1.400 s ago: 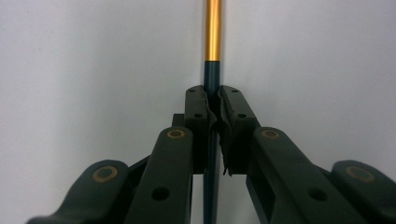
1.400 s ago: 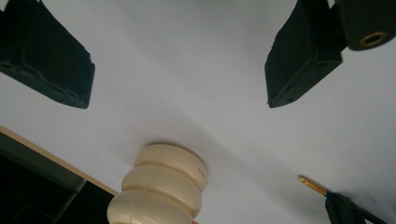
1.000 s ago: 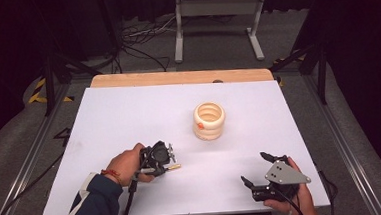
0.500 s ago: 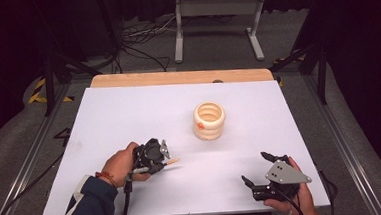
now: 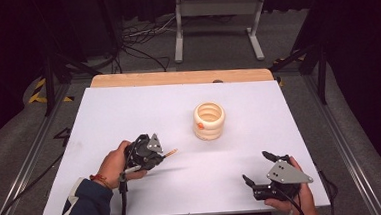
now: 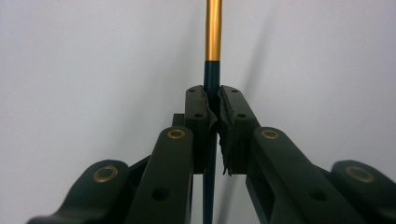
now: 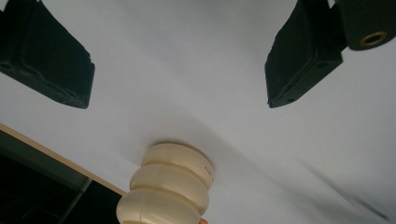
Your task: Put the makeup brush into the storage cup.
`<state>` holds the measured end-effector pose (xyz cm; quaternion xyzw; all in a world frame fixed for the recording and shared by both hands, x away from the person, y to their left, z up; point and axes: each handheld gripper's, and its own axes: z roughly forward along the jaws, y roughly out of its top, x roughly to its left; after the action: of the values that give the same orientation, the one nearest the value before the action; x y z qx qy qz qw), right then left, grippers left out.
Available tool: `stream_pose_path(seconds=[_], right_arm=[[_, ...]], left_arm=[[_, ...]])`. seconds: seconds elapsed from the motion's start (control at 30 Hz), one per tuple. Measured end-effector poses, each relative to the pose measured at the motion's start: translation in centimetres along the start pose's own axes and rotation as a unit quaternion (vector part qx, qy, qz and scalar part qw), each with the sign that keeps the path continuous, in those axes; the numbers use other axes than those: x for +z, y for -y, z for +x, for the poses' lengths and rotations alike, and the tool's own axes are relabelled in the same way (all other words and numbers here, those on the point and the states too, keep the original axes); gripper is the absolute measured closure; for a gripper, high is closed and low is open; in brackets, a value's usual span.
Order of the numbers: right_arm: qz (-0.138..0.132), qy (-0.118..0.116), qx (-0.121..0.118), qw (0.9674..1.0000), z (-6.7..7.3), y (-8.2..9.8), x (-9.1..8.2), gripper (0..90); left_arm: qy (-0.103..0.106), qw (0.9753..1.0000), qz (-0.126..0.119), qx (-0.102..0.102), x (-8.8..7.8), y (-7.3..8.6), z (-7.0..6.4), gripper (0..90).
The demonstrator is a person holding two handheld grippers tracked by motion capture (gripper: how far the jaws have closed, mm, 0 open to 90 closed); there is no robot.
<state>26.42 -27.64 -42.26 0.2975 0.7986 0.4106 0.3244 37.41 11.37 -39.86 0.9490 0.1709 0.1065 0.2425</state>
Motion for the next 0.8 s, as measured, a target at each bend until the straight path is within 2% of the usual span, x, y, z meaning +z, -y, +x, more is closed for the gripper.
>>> stream_pose_path(seconds=[0.2, 0.27, 0.3, 0.33, 0.37, 0.47, 0.67, 0.7, 0.73, 0.77, 0.8], right_arm=[[-0.002, 0.002, 0.001, 1.0000, 0.0, 0.0, 0.0, 8.9], [-0.003, 0.003, 0.001, 1.0000, -0.1, 0.0, -0.1, 8.9], [-0.003, 0.003, 0.001, 1.0000, -0.1, 0.0, -0.1, 8.9], [-0.004, 0.003, 0.001, 1.0000, -0.1, 0.0, -0.1, 8.9], [-0.004, 0.003, 0.001, 1.0000, -0.1, 0.0, -0.1, 8.9], [-0.004, 0.003, 0.003, 1.0000, -0.1, 0.0, -0.2, 8.8], [-0.010, 0.008, 0.006, 0.9999, -0.2, 0.0, -0.2, 8.9], [-0.010, 0.008, 0.006, 0.9999, -0.2, 0.0, -0.3, 8.8], [-0.010, 0.007, 0.006, 0.9999, -0.2, 0.0, -0.3, 8.8], [-0.010, 0.007, 0.006, 0.9999, -0.2, 0.0, -0.3, 8.8], [-0.009, 0.005, 0.004, 0.9999, -0.1, 0.0, -0.2, 8.8]], left_arm=[[-0.019, 0.9990, -0.038, -0.009, -0.8, 0.1, 0.2, 82.8], [-0.020, 0.9980, -0.058, -0.018, -1.1, 0.2, 0.3, 82.8], [-0.020, 0.9980, -0.058, -0.018, -1.1, 0.2, 0.3, 82.8], [-0.029, 0.9967, -0.073, -0.022, -1.4, 0.3, 0.4, 82.8], [-0.025, 0.9961, -0.081, -0.023, -1.5, 0.3, 0.4, 82.8], [-0.031, 0.9939, -0.102, -0.026, -1.8, 0.3, 0.4, 82.9], [-0.039, 0.9859, -0.157, -0.041, -2.5, 0.3, 0.7, 82.8], [-0.039, 0.9859, -0.157, -0.041, -2.5, 0.3, 0.7, 82.8], [-0.043, 0.9830, -0.172, -0.045, -2.7, 0.2, 0.7, 82.8], [-0.043, 0.9830, -0.172, -0.045, -2.7, 0.2, 0.7, 82.8], [-0.043, 0.9808, -0.185, -0.046, -2.8, 0.1, 0.7, 82.8]])
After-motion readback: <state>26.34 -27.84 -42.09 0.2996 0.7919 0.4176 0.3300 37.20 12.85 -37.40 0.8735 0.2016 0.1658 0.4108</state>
